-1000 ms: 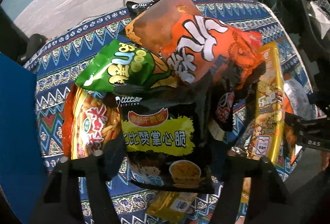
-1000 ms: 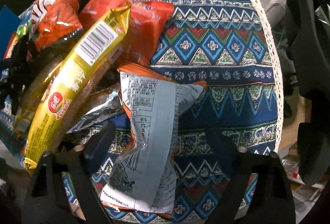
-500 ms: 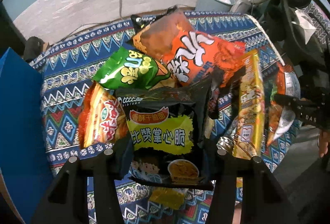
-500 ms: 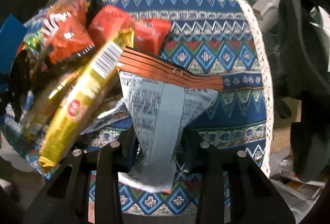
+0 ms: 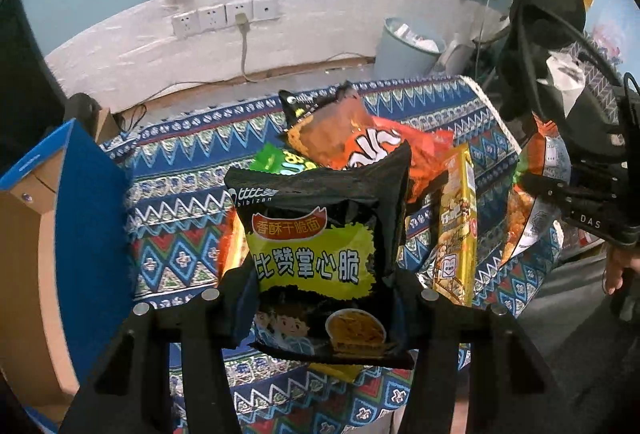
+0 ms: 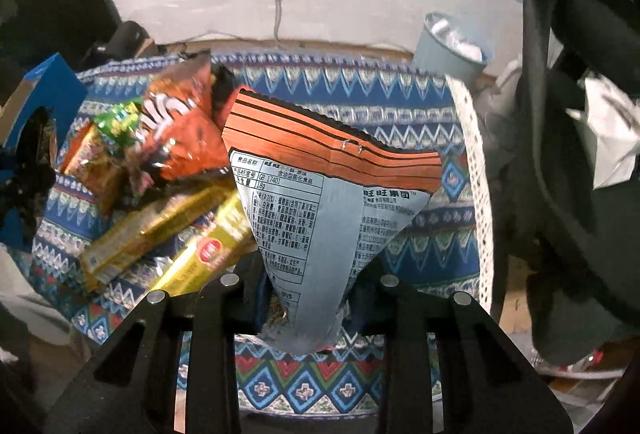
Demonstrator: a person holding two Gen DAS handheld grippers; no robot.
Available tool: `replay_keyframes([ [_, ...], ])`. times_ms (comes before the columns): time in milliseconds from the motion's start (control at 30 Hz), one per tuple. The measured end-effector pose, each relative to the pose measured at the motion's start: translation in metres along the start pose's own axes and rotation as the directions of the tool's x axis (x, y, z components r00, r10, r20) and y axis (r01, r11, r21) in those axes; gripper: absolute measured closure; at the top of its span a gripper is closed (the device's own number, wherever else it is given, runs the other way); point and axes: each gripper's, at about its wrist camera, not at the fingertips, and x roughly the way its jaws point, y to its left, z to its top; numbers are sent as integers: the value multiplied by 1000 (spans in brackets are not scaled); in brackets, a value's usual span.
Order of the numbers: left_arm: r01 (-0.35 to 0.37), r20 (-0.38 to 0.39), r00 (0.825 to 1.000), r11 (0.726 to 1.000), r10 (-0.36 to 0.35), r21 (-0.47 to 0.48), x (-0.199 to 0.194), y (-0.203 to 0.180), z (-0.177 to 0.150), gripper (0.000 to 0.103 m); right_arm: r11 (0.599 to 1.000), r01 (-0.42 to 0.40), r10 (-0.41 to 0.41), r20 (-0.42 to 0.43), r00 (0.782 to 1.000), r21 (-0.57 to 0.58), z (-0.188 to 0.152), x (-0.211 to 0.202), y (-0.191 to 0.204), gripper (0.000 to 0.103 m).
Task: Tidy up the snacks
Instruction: 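Carry both bags to the cardboard box and open both grippers to drop them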
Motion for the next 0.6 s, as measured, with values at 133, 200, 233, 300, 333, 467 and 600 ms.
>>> replay_keyframes([
  [133,-6,28,1000,1000,6,-22,-13,10,2,49,1000,3,-2,42,999,-21,7,-11,8,74],
  [200,-30,43,999,999,31,-21,-20,15,2,49,1000,1,1,61,998,-28,10,-19,13,74],
  [233,-39,51,998,999,40,-20,-23,16,2,49,999,0,3,76,997,-36,12,-24,17,75],
  [300,-53,64,996,998,54,-17,-28,19,1,49,999,0,5,108,994,-46,17,-33,22,75],
  [333,-68,70,995,998,68,-10,-31,20,2,49,999,-3,9,119,993,-50,18,-37,24,75],
  [467,-105,100,990,995,104,4,-46,23,2,49,998,-18,28,152,988,-68,27,-49,34,75],
  [600,-128,132,983,992,126,12,-58,28,3,49,995,-32,48,169,984,-96,33,-55,49,75],
])
